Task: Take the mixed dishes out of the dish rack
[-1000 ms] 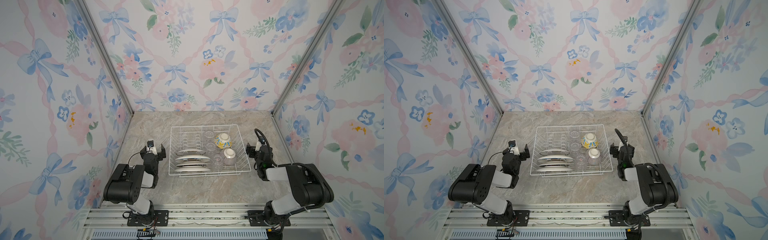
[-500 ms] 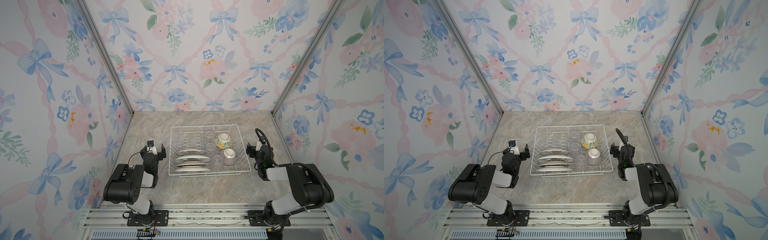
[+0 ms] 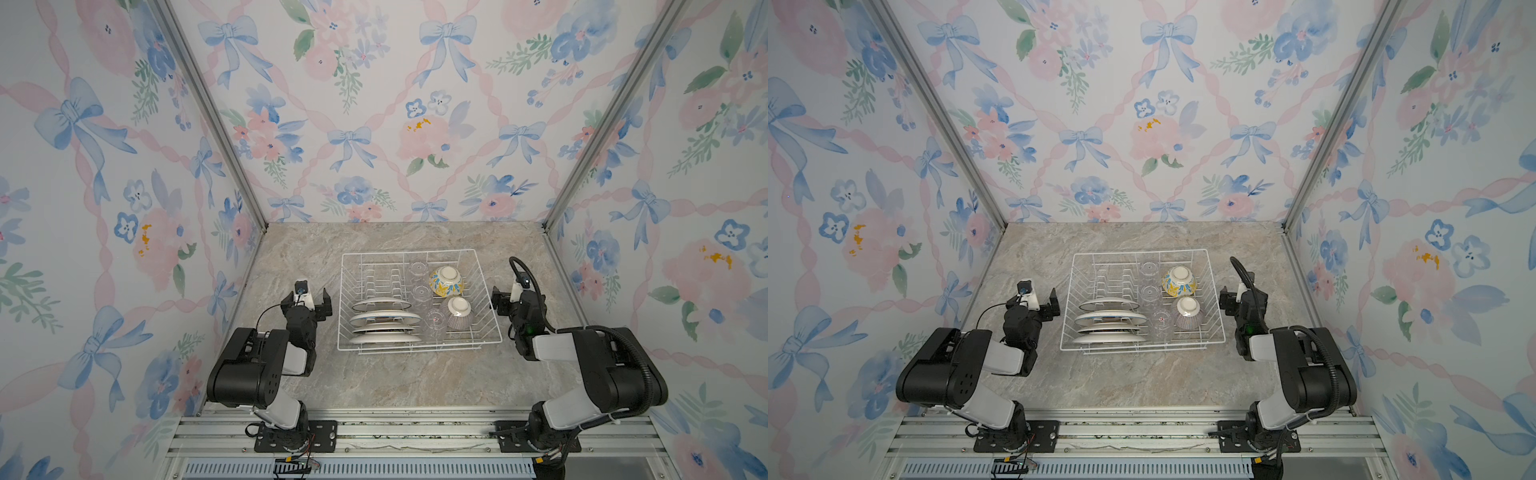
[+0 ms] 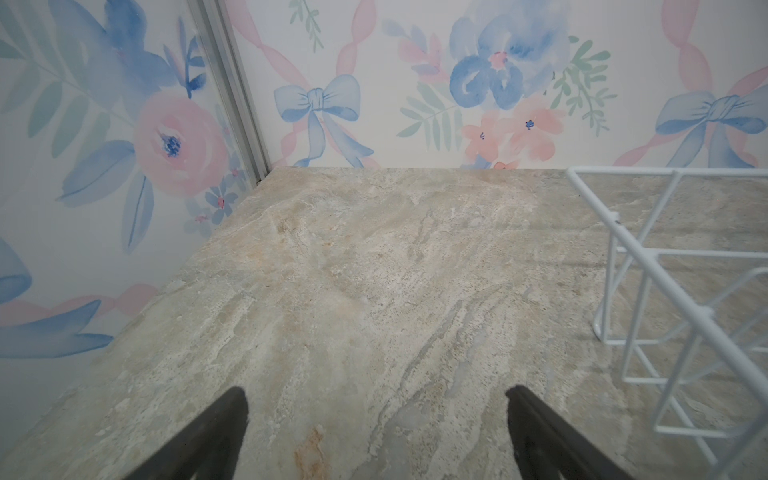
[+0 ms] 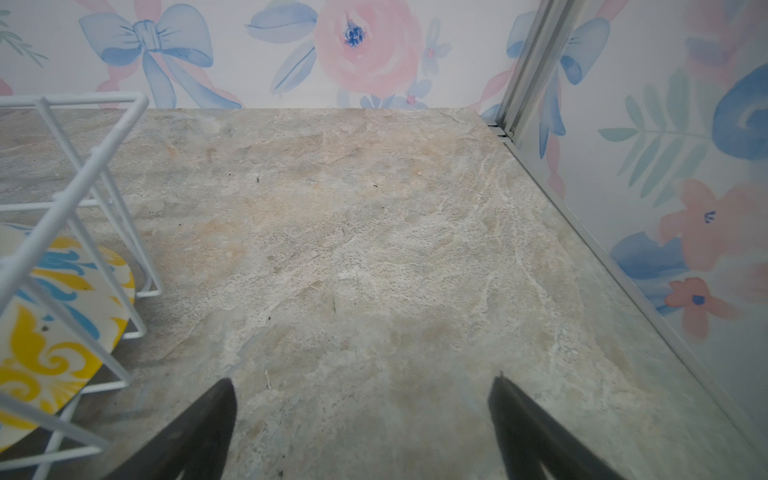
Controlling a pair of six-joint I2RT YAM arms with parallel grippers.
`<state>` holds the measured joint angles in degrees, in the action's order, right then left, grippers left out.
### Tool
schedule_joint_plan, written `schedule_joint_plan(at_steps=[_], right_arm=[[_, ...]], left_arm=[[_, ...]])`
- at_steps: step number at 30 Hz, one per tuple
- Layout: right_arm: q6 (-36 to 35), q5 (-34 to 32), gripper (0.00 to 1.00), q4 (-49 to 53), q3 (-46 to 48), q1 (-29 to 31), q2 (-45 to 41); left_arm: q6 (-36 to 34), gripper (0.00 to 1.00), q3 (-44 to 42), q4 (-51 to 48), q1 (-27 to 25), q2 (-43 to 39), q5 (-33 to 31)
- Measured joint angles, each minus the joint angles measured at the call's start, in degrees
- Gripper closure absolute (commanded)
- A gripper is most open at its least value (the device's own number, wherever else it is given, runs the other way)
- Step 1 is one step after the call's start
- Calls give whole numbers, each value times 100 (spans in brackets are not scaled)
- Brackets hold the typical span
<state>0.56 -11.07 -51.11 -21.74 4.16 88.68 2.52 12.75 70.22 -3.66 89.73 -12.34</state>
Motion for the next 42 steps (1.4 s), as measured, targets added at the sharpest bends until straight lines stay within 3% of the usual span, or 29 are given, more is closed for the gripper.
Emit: schedule_joint_plan(at_steps=[7, 18, 22, 28, 33, 42], right_arm=[[-17, -70, 3, 238, -72, 20, -50], [-474, -1585, 3, 1434, -721, 741, -579], [-439, -1764, 3, 2039, -1005, 909, -1047], [-413, -1346, 3, 3316, -2065, 1412, -1679], [-195, -468, 3, 4472, -2861, 1797, -1725], [11, 833, 3, 5960, -3407, 2848, -1779]], left_arm=[[2, 2, 0, -11, -7, -31, -103], [323, 2, 0, -669, -90, -1040, -1338], [546, 2, 160, -1370, -197, -1213, -1574], [678, 2, 466, -2323, -664, -1615, -2039], [979, 2, 721, -3268, -833, -2310, -2413], [1976, 2, 1440, -5169, -837, -3235, -2096]])
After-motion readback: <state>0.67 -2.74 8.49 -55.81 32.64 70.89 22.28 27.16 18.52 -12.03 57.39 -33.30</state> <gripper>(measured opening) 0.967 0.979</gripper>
